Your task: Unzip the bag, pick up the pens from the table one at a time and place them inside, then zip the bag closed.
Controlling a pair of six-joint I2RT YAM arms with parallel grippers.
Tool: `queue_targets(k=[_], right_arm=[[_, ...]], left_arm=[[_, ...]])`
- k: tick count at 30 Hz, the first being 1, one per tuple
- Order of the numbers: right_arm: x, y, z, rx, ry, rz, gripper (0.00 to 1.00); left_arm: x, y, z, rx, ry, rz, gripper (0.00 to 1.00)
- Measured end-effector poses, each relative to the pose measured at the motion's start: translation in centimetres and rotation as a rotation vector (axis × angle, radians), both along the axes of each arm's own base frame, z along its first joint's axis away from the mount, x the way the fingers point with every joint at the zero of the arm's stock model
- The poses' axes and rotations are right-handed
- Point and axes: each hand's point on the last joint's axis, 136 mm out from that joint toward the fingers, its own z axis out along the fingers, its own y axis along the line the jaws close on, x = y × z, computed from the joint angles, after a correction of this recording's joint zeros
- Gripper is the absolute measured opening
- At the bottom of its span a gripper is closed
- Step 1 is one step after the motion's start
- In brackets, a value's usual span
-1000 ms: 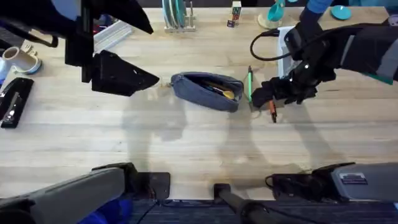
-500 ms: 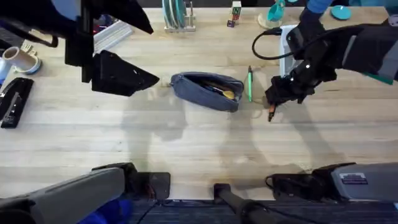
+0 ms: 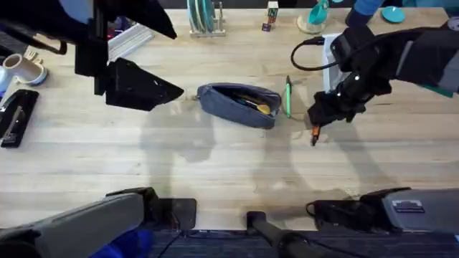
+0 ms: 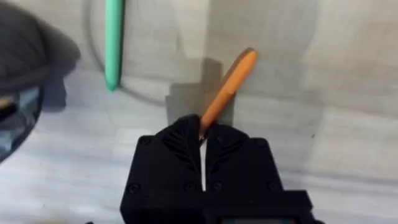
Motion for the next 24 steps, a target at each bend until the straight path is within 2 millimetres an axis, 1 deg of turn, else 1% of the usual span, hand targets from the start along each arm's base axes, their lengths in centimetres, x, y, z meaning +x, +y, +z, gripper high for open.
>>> queue_targets(k=[6,9,19,24], right_arm=[[-1.3,-0.2,1.6,0.002,0.011,0.030,0.031],[-1.1,-0.1,2.8,0.005,-0.008,0.053,0.031],[0.5,0.7,8.8,0.022,-0.151,0.160,0.031],[0.7,1.5,11.5,0.024,-0.216,0.251,0.031]], left_arm=[[0.0,0.0,0.0,0.000,0.000,0.000,0.994],[0.0,0.0,0.0,0.000,0.000,0.000,0.994],[0.0,0.0,0.0,0.000,0.000,0.000,0.993],[0.0,0.0,0.0,0.000,0.000,0.000,0.993]])
